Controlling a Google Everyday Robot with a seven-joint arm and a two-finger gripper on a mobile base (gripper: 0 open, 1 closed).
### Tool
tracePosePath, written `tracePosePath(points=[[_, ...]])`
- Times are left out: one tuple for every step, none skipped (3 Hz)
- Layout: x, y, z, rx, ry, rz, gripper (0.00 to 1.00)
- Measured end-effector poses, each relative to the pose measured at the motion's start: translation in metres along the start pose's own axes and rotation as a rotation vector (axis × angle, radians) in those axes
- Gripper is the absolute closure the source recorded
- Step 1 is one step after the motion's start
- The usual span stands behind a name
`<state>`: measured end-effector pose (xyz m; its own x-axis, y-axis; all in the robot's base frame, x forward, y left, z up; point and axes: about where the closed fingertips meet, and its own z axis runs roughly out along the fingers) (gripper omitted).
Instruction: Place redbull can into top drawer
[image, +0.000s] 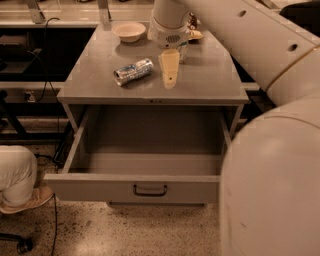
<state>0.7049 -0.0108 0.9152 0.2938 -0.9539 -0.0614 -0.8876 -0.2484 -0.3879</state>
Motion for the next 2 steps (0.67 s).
tracePosePath(points=[[0.0, -0.023, 0.033, -0.04, 0.02, -0.032, 0.0], [-0.01, -0.034, 0.057, -0.086, 0.007, -0.072, 0.0]])
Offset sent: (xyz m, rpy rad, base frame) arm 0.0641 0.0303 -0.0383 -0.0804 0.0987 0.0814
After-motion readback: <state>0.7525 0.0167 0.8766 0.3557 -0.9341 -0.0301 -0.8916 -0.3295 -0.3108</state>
